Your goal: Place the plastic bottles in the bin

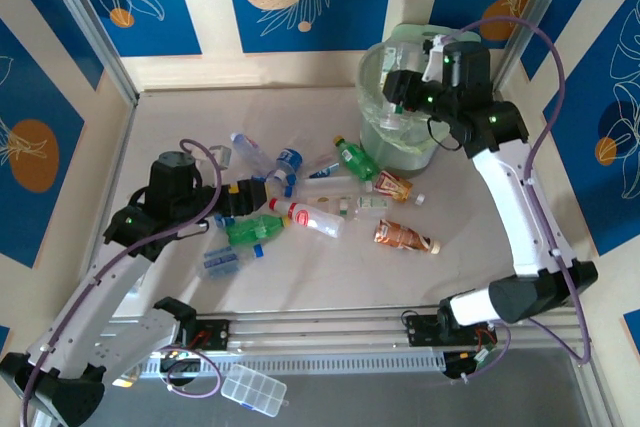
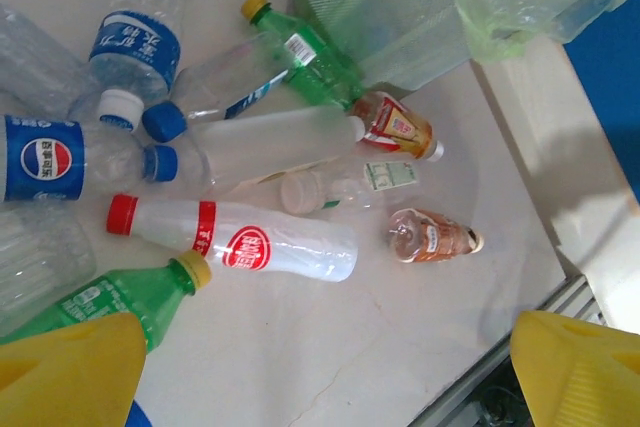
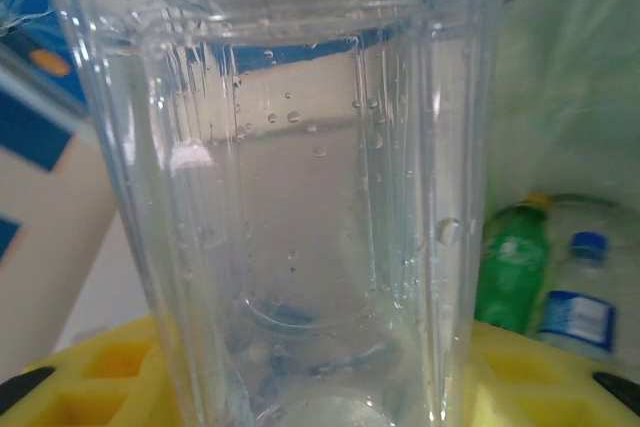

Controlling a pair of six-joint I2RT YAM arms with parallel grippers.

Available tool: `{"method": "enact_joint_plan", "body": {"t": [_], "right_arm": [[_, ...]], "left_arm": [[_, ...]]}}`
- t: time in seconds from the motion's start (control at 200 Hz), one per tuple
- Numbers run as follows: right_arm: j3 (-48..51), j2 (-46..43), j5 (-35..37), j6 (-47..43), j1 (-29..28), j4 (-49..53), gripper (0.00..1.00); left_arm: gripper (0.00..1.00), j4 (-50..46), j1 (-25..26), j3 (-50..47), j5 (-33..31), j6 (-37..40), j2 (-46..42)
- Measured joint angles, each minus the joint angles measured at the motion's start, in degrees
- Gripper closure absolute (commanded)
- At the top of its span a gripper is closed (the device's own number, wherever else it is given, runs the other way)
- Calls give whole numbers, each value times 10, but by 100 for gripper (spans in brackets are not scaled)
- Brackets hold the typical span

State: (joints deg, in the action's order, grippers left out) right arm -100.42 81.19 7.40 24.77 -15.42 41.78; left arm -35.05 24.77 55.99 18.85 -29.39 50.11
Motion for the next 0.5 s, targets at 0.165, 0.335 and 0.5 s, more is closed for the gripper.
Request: {"method": "enact_joint_plan", "body": {"t": [0.165,0.335,0.5], "right_arm": [[-45,63,61,-3,30,22,59],[-95,138,113,12,43,54,59],[-154,207,126,14,52,73,59]], "left_arm": [[6,-7,0,0,-7,8,5],[6,-6,0,-7,-7,10,7],[6,-6,0,-11,-7,10,14]]}}
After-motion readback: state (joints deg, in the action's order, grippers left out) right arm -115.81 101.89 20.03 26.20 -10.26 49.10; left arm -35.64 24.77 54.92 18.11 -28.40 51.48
